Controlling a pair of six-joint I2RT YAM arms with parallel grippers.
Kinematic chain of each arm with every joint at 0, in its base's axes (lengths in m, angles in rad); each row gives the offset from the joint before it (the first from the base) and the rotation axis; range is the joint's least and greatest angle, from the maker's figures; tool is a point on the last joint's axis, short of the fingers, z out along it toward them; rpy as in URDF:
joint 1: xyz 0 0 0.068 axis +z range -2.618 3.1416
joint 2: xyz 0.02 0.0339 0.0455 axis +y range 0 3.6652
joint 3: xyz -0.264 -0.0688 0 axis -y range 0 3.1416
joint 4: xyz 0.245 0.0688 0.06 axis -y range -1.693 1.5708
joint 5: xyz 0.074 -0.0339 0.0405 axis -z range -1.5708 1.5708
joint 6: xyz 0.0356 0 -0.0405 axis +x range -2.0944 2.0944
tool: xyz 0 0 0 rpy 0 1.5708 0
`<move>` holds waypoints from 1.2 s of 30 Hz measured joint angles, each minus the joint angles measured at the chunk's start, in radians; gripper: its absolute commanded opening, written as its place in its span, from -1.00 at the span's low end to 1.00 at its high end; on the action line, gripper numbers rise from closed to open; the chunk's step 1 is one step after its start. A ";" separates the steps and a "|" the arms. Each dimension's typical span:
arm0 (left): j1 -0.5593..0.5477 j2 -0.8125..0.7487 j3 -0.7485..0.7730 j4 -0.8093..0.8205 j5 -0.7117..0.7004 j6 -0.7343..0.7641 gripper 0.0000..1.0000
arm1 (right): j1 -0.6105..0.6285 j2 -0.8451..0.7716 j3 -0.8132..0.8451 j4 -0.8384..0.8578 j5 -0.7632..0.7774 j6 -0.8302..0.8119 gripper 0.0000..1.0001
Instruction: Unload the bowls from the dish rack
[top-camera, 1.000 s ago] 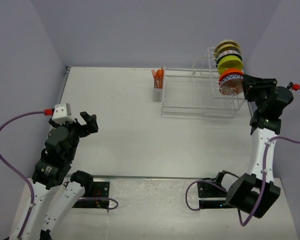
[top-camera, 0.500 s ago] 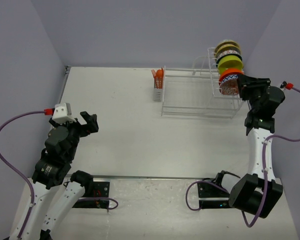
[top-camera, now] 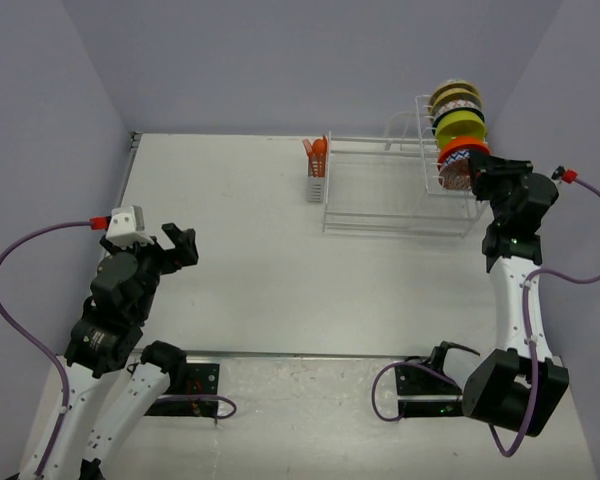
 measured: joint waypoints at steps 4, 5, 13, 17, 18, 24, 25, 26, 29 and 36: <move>0.000 0.000 -0.002 0.000 0.003 0.000 1.00 | 0.002 -0.008 -0.008 0.015 0.014 0.013 -0.65; 0.000 0.000 -0.002 0.000 0.003 0.000 1.00 | 0.003 -0.011 -0.011 0.016 0.021 0.015 -0.66; 0.000 0.000 -0.002 0.000 0.004 0.000 1.00 | 0.010 -0.029 -0.029 0.023 0.026 0.045 -0.88; 0.000 0.000 -0.002 0.000 0.004 0.000 1.00 | 0.013 -0.045 -0.036 0.015 0.029 0.051 -0.97; 0.000 0.000 -0.002 0.000 0.004 0.000 1.00 | 0.013 -0.049 -0.038 0.011 0.030 0.052 -1.00; 0.000 -0.002 -0.002 0.000 0.005 0.000 1.00 | 0.013 -0.074 -0.054 0.007 0.042 0.056 -1.00; 0.000 -0.004 -0.002 0.000 0.005 0.000 1.00 | 0.013 -0.076 -0.058 0.008 0.043 0.057 -1.00; 0.000 -0.005 -0.002 0.000 0.005 0.000 1.00 | 0.013 -0.080 -0.063 0.013 0.045 0.060 -1.00; 0.000 -0.007 -0.002 0.000 0.005 0.000 1.00 | 0.013 -0.089 -0.069 0.016 0.048 0.064 -1.00; 0.000 -0.007 -0.002 0.000 0.004 0.000 1.00 | 0.013 -0.102 -0.097 0.062 0.049 0.079 -1.00</move>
